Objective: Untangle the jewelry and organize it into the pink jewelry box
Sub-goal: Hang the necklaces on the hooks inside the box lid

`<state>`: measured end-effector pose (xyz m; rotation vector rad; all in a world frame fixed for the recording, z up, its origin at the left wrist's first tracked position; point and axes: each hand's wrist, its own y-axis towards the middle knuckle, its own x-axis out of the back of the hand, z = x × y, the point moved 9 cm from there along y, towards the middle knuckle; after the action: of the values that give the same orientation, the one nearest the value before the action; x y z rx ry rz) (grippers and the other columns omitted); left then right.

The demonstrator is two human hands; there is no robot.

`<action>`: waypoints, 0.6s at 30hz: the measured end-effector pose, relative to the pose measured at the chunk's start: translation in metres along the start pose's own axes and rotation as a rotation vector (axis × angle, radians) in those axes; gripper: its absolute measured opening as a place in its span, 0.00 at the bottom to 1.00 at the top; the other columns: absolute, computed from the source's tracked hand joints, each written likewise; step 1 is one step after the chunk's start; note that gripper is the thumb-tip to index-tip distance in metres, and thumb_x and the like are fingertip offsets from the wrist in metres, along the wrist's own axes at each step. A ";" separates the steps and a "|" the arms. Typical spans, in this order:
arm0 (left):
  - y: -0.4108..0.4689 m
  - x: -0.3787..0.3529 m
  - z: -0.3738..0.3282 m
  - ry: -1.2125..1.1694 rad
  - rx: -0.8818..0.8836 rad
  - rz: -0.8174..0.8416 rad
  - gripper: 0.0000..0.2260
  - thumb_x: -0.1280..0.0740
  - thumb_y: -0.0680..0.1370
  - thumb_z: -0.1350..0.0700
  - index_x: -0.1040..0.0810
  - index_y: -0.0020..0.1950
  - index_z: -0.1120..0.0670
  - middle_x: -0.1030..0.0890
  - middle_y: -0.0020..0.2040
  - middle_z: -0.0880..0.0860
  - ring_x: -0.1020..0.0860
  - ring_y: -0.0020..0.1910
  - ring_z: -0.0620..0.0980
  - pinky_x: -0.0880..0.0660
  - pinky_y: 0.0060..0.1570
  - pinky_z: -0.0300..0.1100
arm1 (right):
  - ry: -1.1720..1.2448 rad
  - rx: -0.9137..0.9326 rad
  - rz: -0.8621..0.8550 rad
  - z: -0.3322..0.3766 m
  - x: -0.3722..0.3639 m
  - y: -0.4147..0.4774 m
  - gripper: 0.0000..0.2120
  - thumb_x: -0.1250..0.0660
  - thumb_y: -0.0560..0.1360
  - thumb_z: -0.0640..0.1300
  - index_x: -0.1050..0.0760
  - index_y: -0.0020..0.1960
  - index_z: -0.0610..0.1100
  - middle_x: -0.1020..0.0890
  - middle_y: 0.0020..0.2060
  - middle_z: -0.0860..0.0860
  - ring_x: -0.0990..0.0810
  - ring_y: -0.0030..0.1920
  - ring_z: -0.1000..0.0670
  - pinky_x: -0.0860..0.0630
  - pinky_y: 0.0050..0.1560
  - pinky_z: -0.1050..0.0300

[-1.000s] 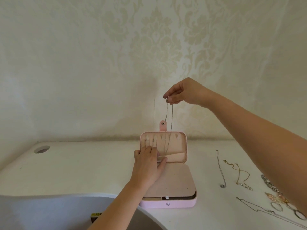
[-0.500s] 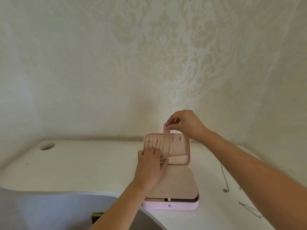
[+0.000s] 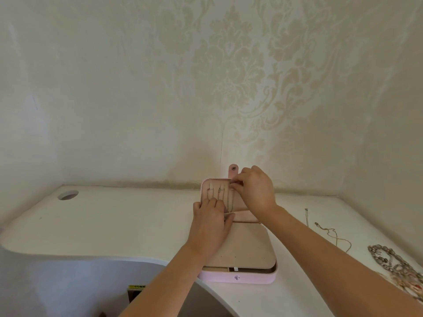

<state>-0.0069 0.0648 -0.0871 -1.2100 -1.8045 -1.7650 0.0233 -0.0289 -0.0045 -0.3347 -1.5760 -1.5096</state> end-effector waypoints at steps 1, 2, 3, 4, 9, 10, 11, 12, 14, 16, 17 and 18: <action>0.000 0.000 0.000 0.002 0.002 -0.002 0.14 0.42 0.74 0.45 0.25 0.38 0.53 0.24 0.34 0.49 0.26 0.34 0.50 0.32 0.39 0.44 | 0.008 -0.072 0.052 -0.005 -0.005 -0.001 0.05 0.31 0.73 0.45 0.16 0.45 0.47 0.19 0.37 0.49 0.29 0.40 0.50 0.34 0.37 0.57; 0.001 -0.001 0.000 -0.001 -0.001 -0.001 0.12 0.40 0.74 0.46 0.25 0.38 0.53 0.24 0.35 0.50 0.25 0.34 0.50 0.32 0.39 0.44 | 0.025 -0.123 0.088 -0.008 -0.008 -0.002 0.07 0.33 0.75 0.46 0.17 0.47 0.47 0.18 0.40 0.49 0.26 0.43 0.50 0.32 0.40 0.56; 0.001 -0.001 -0.001 -0.003 -0.005 0.005 0.12 0.38 0.75 0.47 0.25 0.38 0.54 0.23 0.35 0.51 0.25 0.35 0.51 0.32 0.40 0.45 | 0.062 -0.174 0.101 -0.011 -0.010 -0.003 0.08 0.34 0.76 0.46 0.17 0.49 0.47 0.17 0.42 0.49 0.23 0.45 0.50 0.29 0.42 0.56; 0.001 -0.002 -0.001 -0.001 -0.007 0.012 0.12 0.38 0.75 0.47 0.25 0.39 0.54 0.23 0.36 0.52 0.25 0.36 0.52 0.33 0.41 0.46 | 0.102 -0.222 0.108 -0.013 -0.012 -0.005 0.08 0.35 0.76 0.45 0.17 0.49 0.47 0.16 0.43 0.50 0.21 0.45 0.49 0.29 0.42 0.57; 0.002 -0.002 -0.002 0.012 -0.009 0.033 0.12 0.39 0.76 0.48 0.24 0.40 0.55 0.22 0.38 0.53 0.25 0.39 0.53 0.35 0.43 0.47 | 0.131 -0.314 0.167 -0.015 -0.020 -0.006 0.09 0.37 0.77 0.43 0.18 0.49 0.44 0.18 0.39 0.48 0.23 0.40 0.48 0.35 0.34 0.59; 0.002 -0.001 -0.002 0.029 -0.006 0.027 0.12 0.39 0.75 0.47 0.25 0.39 0.54 0.23 0.36 0.52 0.25 0.37 0.53 0.36 0.42 0.46 | 0.114 -0.312 0.183 -0.016 -0.021 -0.006 0.09 0.37 0.77 0.43 0.18 0.49 0.44 0.18 0.39 0.48 0.23 0.40 0.48 0.35 0.35 0.59; 0.002 -0.001 -0.002 0.036 0.001 0.022 0.12 0.39 0.74 0.47 0.25 0.37 0.54 0.23 0.34 0.51 0.25 0.35 0.52 0.38 0.41 0.45 | 0.102 -0.309 0.202 -0.016 -0.021 -0.005 0.09 0.37 0.77 0.43 0.18 0.49 0.44 0.17 0.40 0.47 0.22 0.41 0.47 0.34 0.36 0.59; 0.002 -0.001 -0.001 0.030 0.003 0.008 0.11 0.37 0.74 0.48 0.25 0.37 0.54 0.24 0.34 0.51 0.25 0.34 0.52 0.41 0.40 0.45 | 0.093 -0.303 0.220 -0.016 -0.023 -0.005 0.10 0.38 0.77 0.43 0.18 0.49 0.44 0.17 0.42 0.47 0.21 0.43 0.47 0.33 0.38 0.59; 0.001 -0.002 -0.001 0.013 0.000 -0.007 0.09 0.32 0.73 0.50 0.25 0.37 0.55 0.23 0.34 0.52 0.25 0.34 0.53 0.43 0.39 0.45 | 0.074 -0.286 0.260 -0.014 -0.026 -0.006 0.10 0.38 0.77 0.44 0.18 0.50 0.44 0.16 0.44 0.47 0.20 0.45 0.47 0.32 0.39 0.59; 0.001 -0.002 -0.001 0.015 -0.004 -0.003 0.09 0.30 0.73 0.51 0.25 0.38 0.55 0.23 0.35 0.53 0.25 0.35 0.54 0.39 0.40 0.45 | 0.077 -0.274 0.287 -0.013 -0.028 -0.009 0.10 0.37 0.77 0.44 0.18 0.50 0.43 0.17 0.44 0.47 0.21 0.44 0.48 0.32 0.40 0.59; 0.001 -0.001 -0.001 0.010 -0.003 0.004 0.09 0.31 0.74 0.51 0.24 0.39 0.56 0.22 0.37 0.53 0.25 0.37 0.54 0.39 0.42 0.45 | 0.102 -0.273 0.280 -0.013 -0.027 -0.010 0.09 0.36 0.77 0.44 0.18 0.49 0.44 0.17 0.43 0.47 0.21 0.43 0.49 0.32 0.40 0.59; 0.001 -0.001 -0.002 0.001 -0.001 0.011 0.09 0.32 0.75 0.51 0.24 0.41 0.56 0.22 0.38 0.54 0.25 0.39 0.54 0.38 0.43 0.45 | 0.143 -0.275 0.255 -0.014 -0.023 -0.009 0.08 0.35 0.76 0.44 0.18 0.48 0.44 0.17 0.43 0.48 0.22 0.42 0.50 0.30 0.41 0.59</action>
<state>-0.0061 0.0630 -0.0864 -1.2173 -1.7931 -1.7606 0.0352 -0.0345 -0.0298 -0.5488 -1.1676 -1.5129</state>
